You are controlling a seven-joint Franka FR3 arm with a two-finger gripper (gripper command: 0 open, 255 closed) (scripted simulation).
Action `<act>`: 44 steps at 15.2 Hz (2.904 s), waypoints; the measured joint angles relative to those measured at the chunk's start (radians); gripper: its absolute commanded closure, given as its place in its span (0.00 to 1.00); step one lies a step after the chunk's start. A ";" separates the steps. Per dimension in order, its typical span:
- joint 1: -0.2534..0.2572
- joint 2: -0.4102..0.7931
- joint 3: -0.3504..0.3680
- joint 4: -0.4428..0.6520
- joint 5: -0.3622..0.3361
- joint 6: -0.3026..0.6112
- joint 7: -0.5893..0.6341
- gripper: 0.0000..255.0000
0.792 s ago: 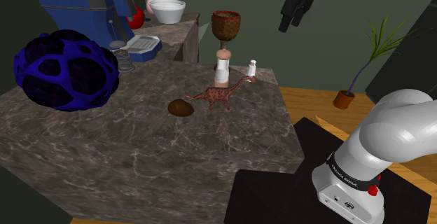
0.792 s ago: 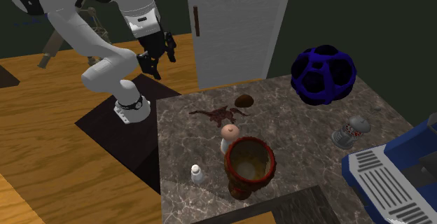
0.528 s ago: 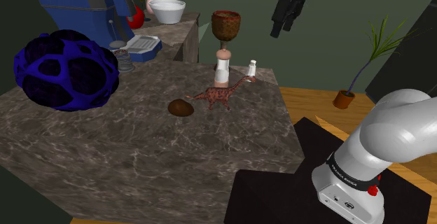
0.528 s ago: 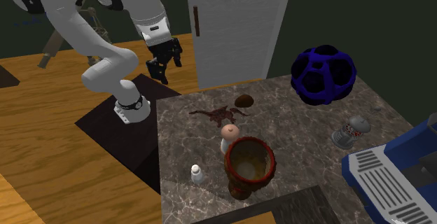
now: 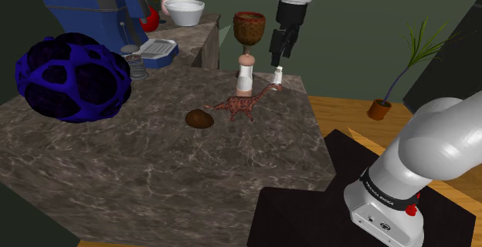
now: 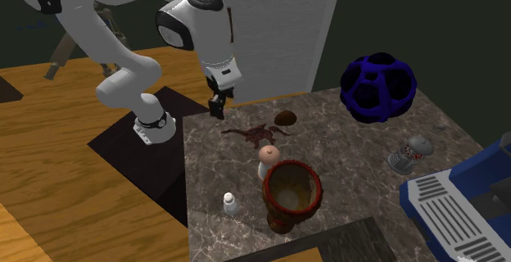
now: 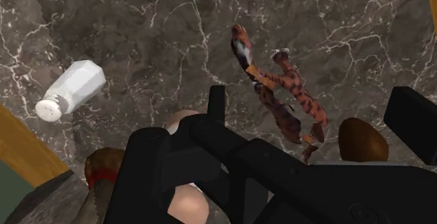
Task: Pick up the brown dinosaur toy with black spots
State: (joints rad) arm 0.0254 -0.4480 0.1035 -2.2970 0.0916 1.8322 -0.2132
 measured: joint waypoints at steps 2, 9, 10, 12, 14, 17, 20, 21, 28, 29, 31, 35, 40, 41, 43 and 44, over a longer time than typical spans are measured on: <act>0.010 0.075 0.014 0.022 0.001 0.025 -0.005 0.00; 0.038 0.323 0.049 0.081 -0.010 0.113 -0.036 0.00; 0.041 0.357 0.052 0.090 -0.013 0.122 -0.043 0.00; 0.044 0.411 0.057 0.105 -0.019 0.143 -0.049 0.00; 0.046 0.434 0.059 0.095 -0.021 0.171 -0.051 0.00; 0.047 0.456 0.060 0.078 -0.023 0.208 -0.051 0.00; 0.047 0.475 0.060 0.066 -0.025 0.239 -0.051 1.00; 0.047 0.476 0.060 0.064 -0.025 0.242 -0.051 1.00; 0.047 0.475 0.060 0.062 -0.025 0.244 -0.053 1.00; 0.047 0.475 0.060 0.062 -0.025 0.244 -0.053 1.00; 0.048 0.475 0.060 0.067 -0.025 0.238 -0.051 1.00; 0.047 0.449 0.060 0.088 -0.022 0.192 -0.051 1.00; 0.046 0.419 0.059 0.125 -0.020 0.125 -0.051 1.00; 0.045 0.413 0.058 0.130 -0.019 0.113 -0.052 1.00; 0.046 0.400 0.059 0.146 -0.017 0.086 -0.050 1.00; 0.046 0.396 0.059 0.155 -0.017 0.072 -0.049 1.00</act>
State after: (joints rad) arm 0.0716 -0.0518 0.1621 -2.1416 0.0745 1.9044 -0.2618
